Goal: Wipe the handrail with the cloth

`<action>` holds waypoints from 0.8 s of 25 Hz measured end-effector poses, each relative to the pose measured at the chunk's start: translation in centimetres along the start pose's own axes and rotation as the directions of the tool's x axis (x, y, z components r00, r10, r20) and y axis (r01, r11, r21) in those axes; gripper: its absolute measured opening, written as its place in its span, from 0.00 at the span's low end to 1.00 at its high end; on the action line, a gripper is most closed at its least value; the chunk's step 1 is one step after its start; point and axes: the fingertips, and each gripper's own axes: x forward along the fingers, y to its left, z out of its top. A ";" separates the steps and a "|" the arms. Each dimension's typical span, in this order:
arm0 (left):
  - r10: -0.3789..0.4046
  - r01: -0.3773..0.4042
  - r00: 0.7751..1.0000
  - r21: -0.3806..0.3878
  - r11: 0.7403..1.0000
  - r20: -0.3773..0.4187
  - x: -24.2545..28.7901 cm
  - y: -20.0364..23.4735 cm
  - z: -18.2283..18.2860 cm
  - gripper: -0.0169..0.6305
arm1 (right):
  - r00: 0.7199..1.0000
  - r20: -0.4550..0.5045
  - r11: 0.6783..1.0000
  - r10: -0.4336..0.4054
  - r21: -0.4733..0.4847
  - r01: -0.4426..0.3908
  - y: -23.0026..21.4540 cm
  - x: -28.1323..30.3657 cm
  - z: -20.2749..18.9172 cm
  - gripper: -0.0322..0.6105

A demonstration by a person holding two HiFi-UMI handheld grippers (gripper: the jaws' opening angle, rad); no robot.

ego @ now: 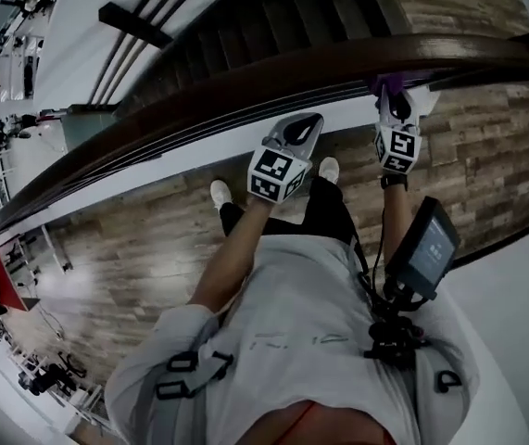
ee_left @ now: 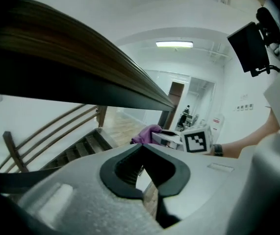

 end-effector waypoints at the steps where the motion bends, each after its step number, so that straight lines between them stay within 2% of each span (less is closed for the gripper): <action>1: 0.038 -0.038 0.999 -0.016 0.999 0.007 -2.2 1.4 -0.5 0.03 | 0.999 0.008 0.999 0.044 0.014 -0.044 4.0 -0.8 0.1 0.14; 4: 0.169 -0.168 0.986 -0.046 0.985 0.015 -9.9 6.3 -2.3 0.03 | 0.973 0.020 0.972 0.231 0.044 -0.232 17.6 -3.1 0.6 0.14; 7: 0.326 -0.322 0.945 -0.108 0.941 0.023 -19.7 12.6 -4.6 0.03 | 0.895 -0.011 0.895 0.445 0.036 -0.445 32.6 -4.6 0.4 0.14; 10: 0.491 -0.482 0.871 -0.183 0.857 0.006 -29.7 18.8 -7.7 0.03 | 0.795 -0.067 0.797 0.602 0.001 -0.604 45.7 -4.2 -0.4 0.14; 14: 0.644 -0.619 0.765 -0.284 0.732 -0.004 -41.6 24.9 -11.6 0.03 | 0.680 -0.093 0.673 0.727 -0.099 -0.733 60.5 -2.5 -0.5 0.14; 16: 0.696 -0.656 0.718 -0.336 0.676 0.000 -46.6 26.8 -13.0 0.03 | 0.639 -0.110 0.626 0.761 -0.134 -0.769 66.8 -1.9 -0.5 0.14; 20: 0.771 -0.704 0.637 -0.407 0.582 -0.001 -53.4 30.0 -16.5 0.03 | 0.585 -0.137 0.562 0.800 -0.174 -0.809 77.7 -1.3 -2.4 0.14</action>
